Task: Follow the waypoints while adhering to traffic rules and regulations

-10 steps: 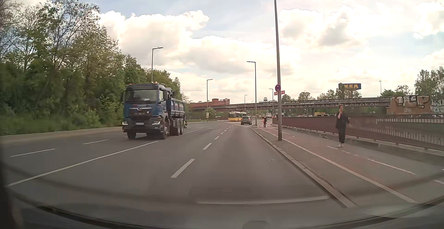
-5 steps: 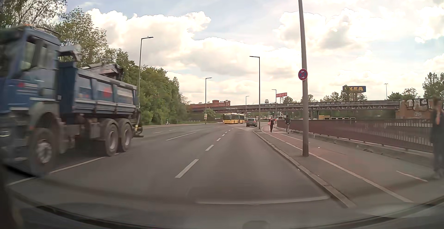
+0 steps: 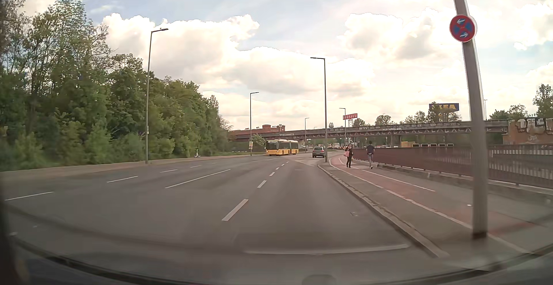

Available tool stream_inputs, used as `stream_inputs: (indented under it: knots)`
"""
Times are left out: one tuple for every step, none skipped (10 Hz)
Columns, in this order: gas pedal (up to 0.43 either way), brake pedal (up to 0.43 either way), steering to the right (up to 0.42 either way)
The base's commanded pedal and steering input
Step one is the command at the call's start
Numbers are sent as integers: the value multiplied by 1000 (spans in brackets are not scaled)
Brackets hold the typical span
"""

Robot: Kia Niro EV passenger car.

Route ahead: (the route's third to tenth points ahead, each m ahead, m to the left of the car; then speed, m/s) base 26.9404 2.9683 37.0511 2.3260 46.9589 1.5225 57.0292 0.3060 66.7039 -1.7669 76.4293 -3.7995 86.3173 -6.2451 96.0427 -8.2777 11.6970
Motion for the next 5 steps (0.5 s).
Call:
stream_inputs:
  knots:
    - [169, 18, 4]
    - [169, 18, 3]
    - [157, 18, 3]
    - [157, 18, 3]
    - [157, 18, 3]
